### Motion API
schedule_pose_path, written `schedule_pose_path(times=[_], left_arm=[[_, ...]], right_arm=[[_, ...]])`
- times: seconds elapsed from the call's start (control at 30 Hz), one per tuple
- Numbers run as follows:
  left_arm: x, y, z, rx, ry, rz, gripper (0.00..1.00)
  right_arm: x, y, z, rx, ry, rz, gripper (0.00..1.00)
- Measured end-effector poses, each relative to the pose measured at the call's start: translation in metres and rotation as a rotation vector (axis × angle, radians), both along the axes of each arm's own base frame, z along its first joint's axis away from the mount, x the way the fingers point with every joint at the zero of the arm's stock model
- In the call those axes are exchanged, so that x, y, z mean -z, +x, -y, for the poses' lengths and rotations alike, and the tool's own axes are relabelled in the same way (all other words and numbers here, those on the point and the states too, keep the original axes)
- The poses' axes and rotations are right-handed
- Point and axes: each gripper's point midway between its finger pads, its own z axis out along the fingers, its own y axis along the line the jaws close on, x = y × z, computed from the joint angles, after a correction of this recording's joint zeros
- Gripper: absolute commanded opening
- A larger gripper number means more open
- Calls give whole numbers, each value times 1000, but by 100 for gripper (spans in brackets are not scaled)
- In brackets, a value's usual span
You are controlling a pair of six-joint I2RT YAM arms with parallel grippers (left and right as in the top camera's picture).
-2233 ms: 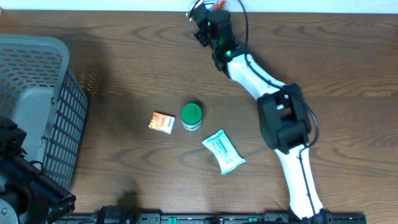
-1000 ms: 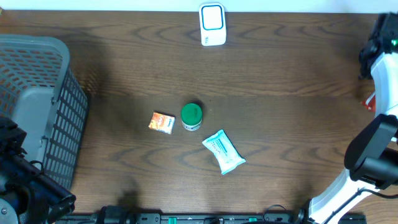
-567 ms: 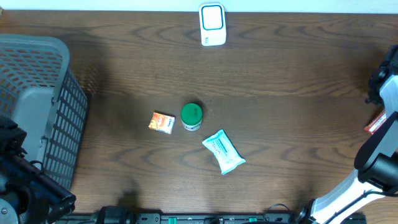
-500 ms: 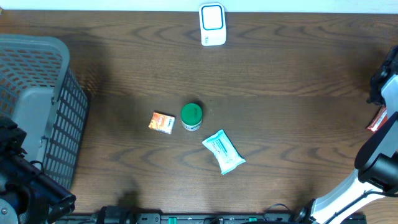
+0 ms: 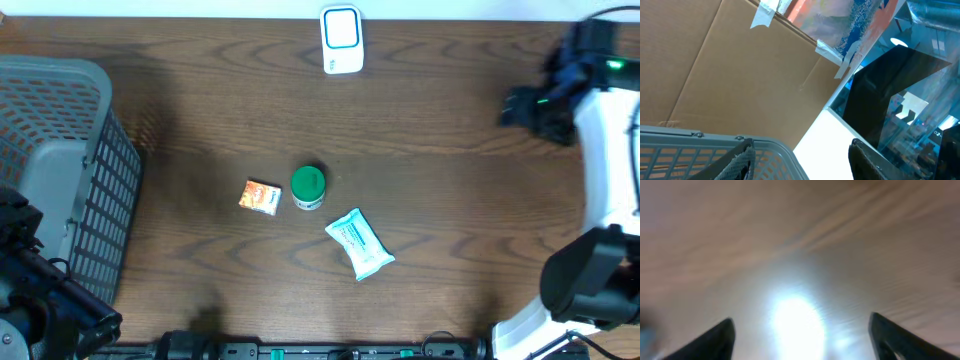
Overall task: Scan the item barcode
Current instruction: 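Move the right gripper left over the light-blue wipes pack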
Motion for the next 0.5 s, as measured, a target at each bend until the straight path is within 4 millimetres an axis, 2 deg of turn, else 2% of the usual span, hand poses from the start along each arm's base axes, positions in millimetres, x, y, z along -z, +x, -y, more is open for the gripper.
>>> schedule_pose_path(times=[0.03,0.1,0.27,0.37,0.5], left_arm=[[0,0,0,0,0,1,61],[0,0,0,0,0,1,61],[0,0,0,0,0,1,61],[0,0,0,0,0,1,61],[0,0,0,0,0,1,61]], right_arm=[[4,-7,-29,-71,51,-35,82],[12,-18,-68,-170,81,-83,89],[31,-60,-172,-452,45,-186,94],[35,-89,-214,-569,-17,-220,96],[38,-118,-248,-658,-158,-210,98]])
